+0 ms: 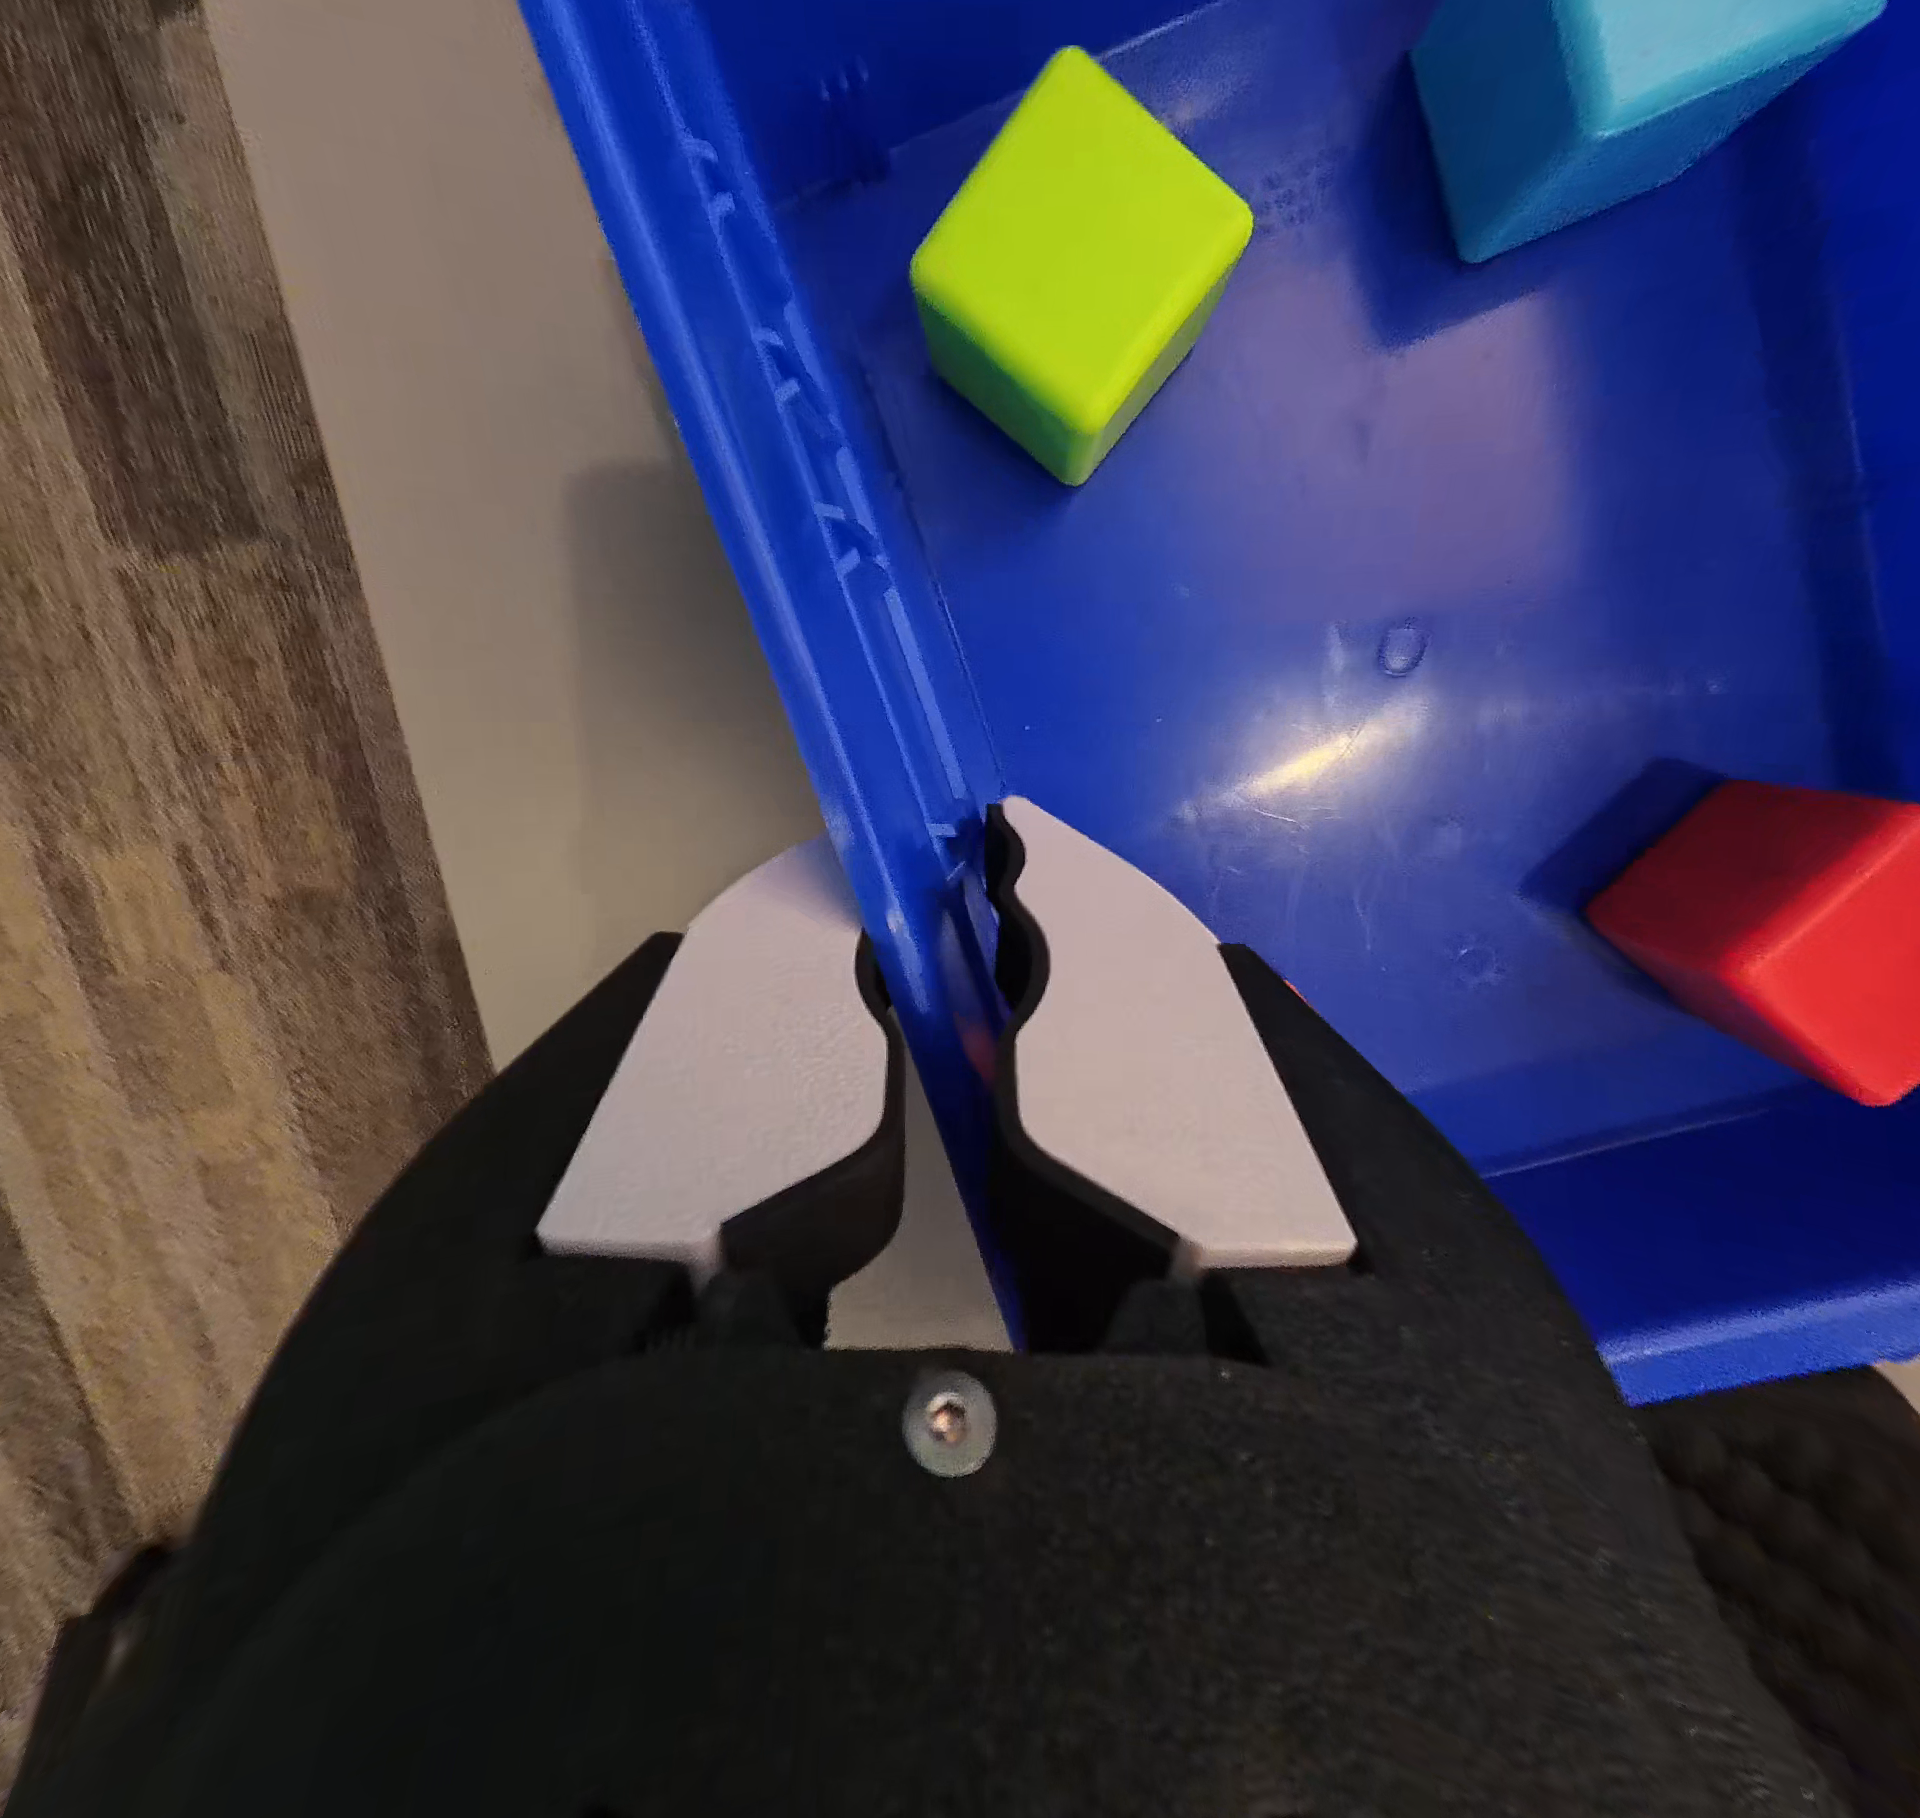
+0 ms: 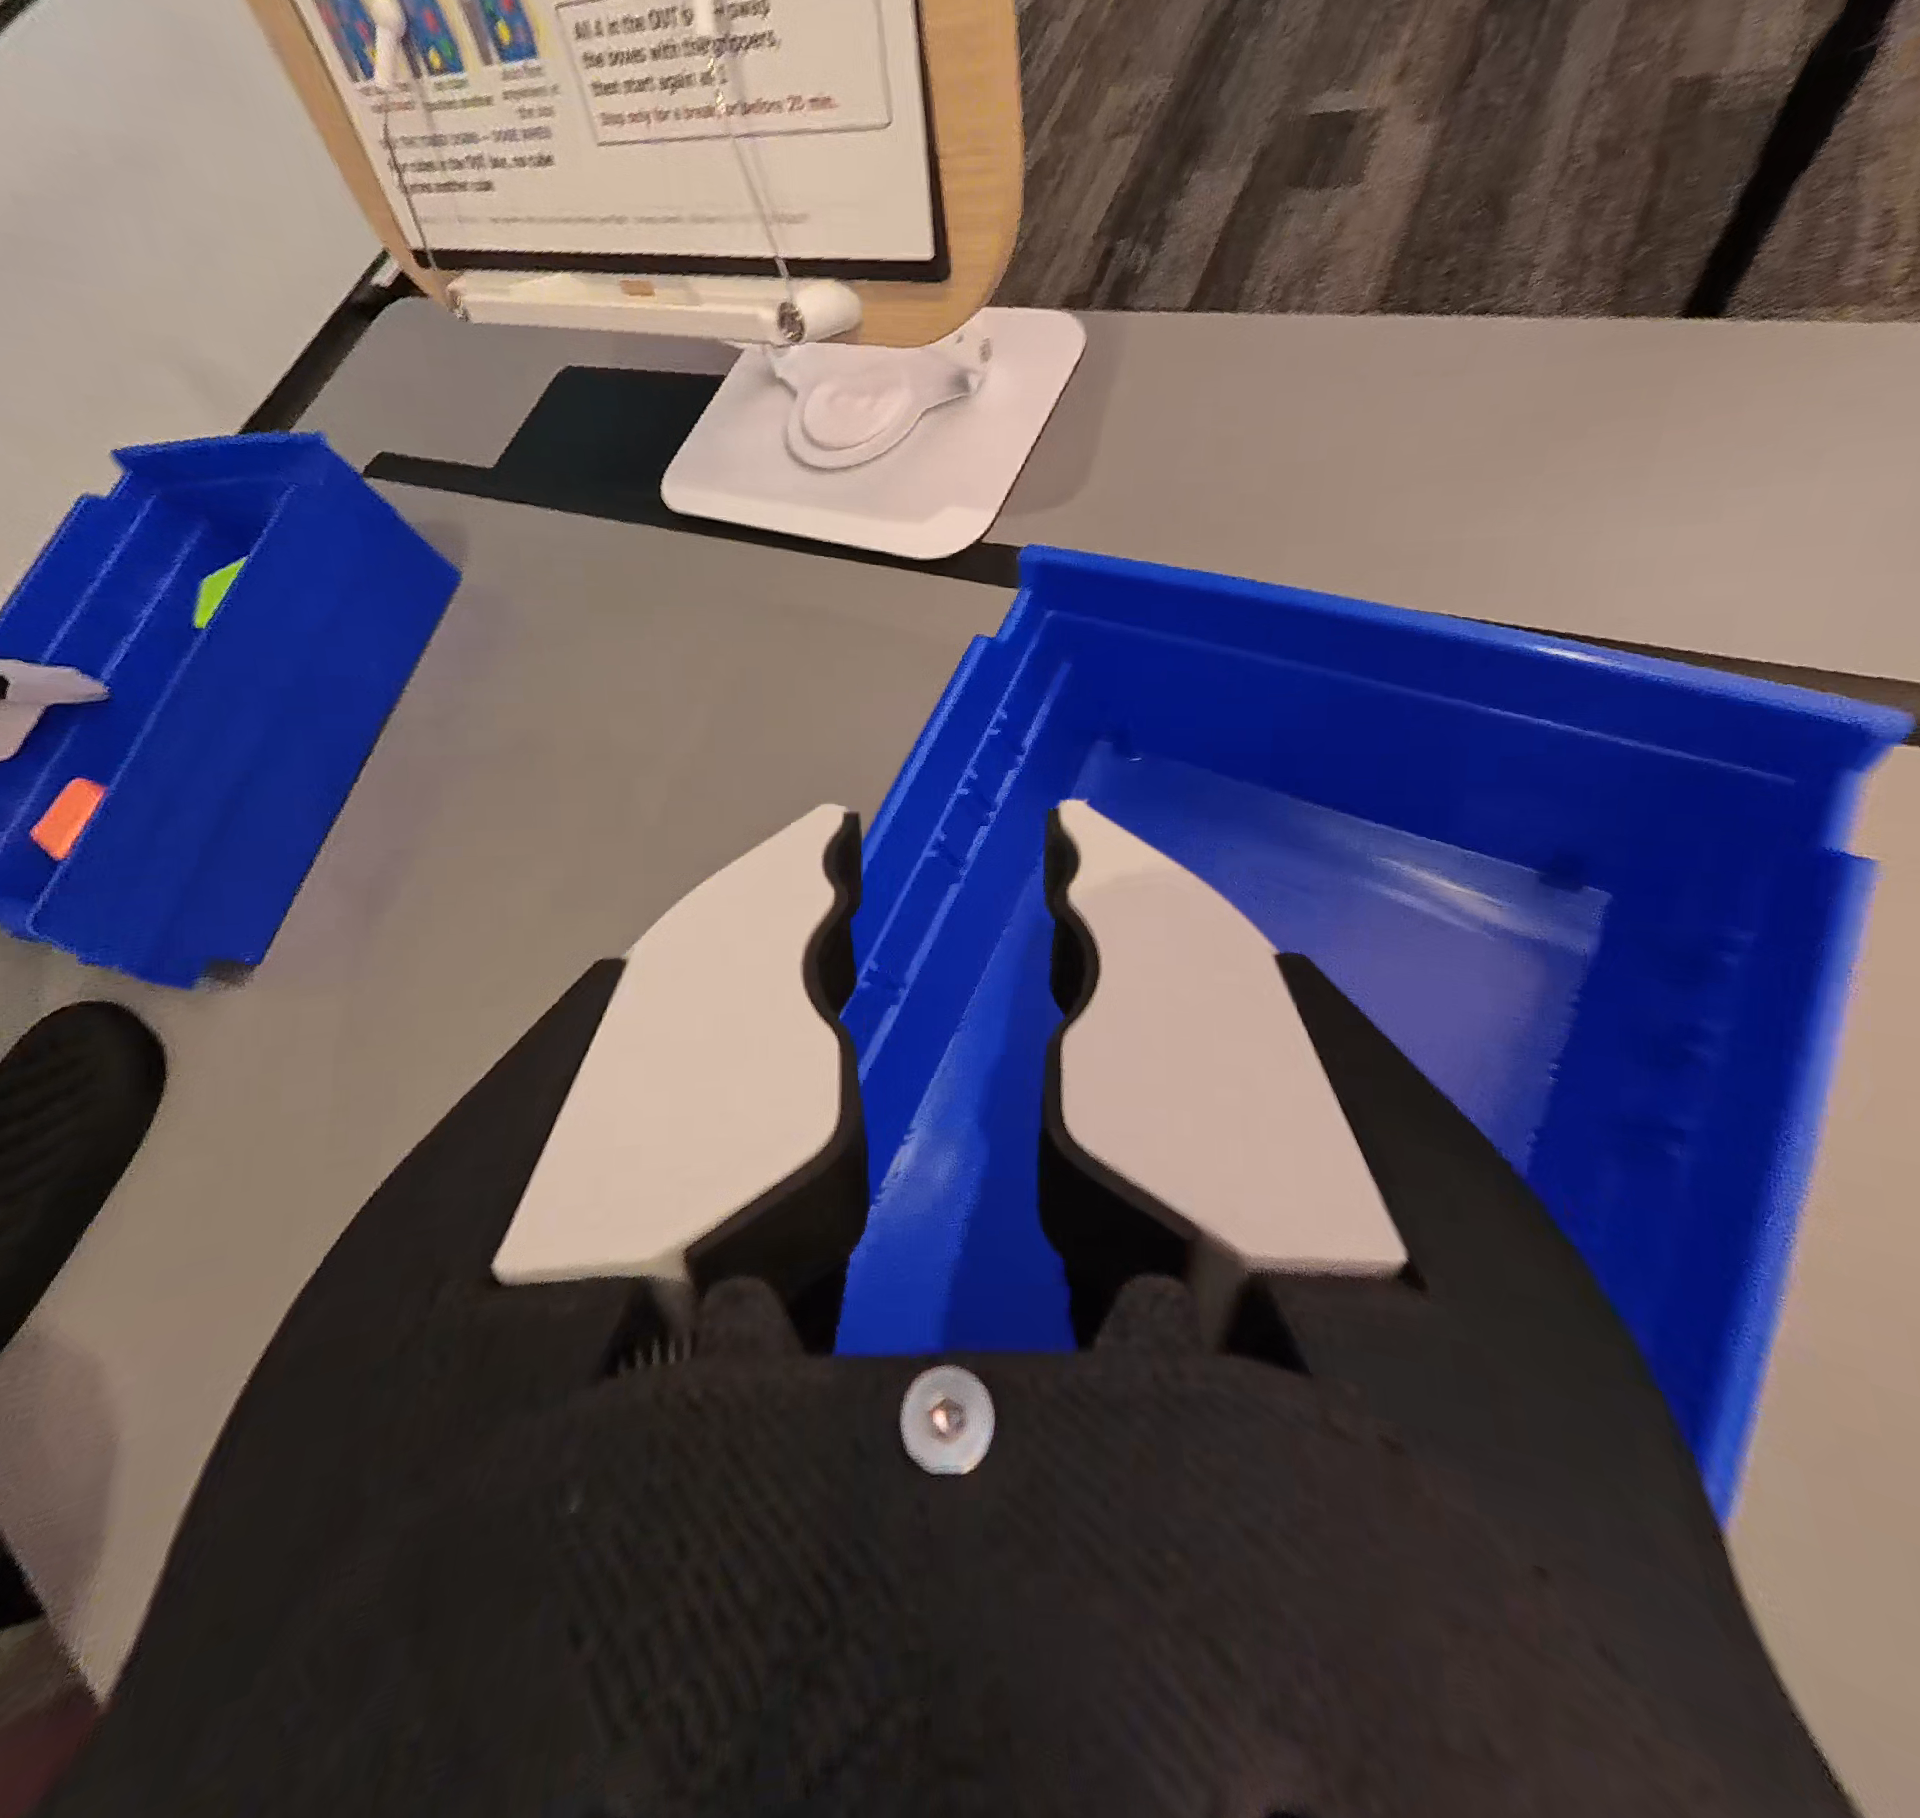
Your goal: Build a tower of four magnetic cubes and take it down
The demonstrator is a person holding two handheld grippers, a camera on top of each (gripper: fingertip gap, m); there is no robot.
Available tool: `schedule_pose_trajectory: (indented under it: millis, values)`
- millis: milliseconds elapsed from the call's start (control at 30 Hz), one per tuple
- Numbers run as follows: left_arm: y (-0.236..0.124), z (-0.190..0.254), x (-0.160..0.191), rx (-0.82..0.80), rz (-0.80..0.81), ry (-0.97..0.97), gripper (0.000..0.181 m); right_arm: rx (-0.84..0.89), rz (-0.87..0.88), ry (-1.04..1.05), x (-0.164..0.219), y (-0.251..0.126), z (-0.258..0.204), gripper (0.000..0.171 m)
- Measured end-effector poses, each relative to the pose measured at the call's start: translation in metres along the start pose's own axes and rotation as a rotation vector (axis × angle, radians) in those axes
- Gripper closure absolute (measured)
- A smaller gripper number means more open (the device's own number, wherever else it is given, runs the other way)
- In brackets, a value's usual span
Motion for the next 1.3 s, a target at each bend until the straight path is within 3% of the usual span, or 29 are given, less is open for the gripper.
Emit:
schedule_pose_trajectory:
  millis: [267,433,600,667,733,767,867,1100,1300]
  values:
    - [0.005,0.017,-0.016,0.01,0.038,0.113,0.168,-0.004,-0.098,-0.019,0.01,0.024,-0.002,0.136]
    - [-0.001,0.013,-0.015,0.046,0.113,0.08,0.167,0.004,-0.103,-0.042,0.011,0.028,-0.002,0.133]
    - [-0.071,0.01,-0.013,-0.005,0.396,0.084,0.156,0.028,-0.031,-0.146,0.005,0.021,-0.005,0.132]
    - [-0.103,0.035,-0.009,0.143,0.565,0.228,0.149,0.049,0.007,-0.191,0.002,0.018,-0.007,0.132]
    - [-0.118,0.066,-0.003,0.28,0.682,0.426,0.123,0.066,0.02,-0.209,0.001,0.017,-0.008,0.132]
    - [-0.118,0.081,-0.003,0.286,0.699,0.534,0.129,0.067,0.017,-0.208,0.002,0.017,-0.008,0.132]
    - [-0.09,0.114,-0.008,0.316,0.497,0.746,0.129,0.064,-0.005,-0.195,0.004,0.02,-0.005,0.132]
    - [-0.039,0.154,-0.017,0.316,0.08,0.822,0.122,0.075,-0.039,-0.169,0.006,0.023,0.003,0.13]
    - [-0.014,0.172,-0.017,0.316,-0.11,0.838,0.12,0.072,-0.061,-0.165,0.008,0.024,0.006,0.129]
Point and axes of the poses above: each gripper's, where its closed fingertips meet, y out along the fingers, x out of its underside, z = x × y across the jaws, the point moved 9 cm from there along -y, back along the fingers, and after that the axes turned 7 degrees about y, right-handed, at the moved point
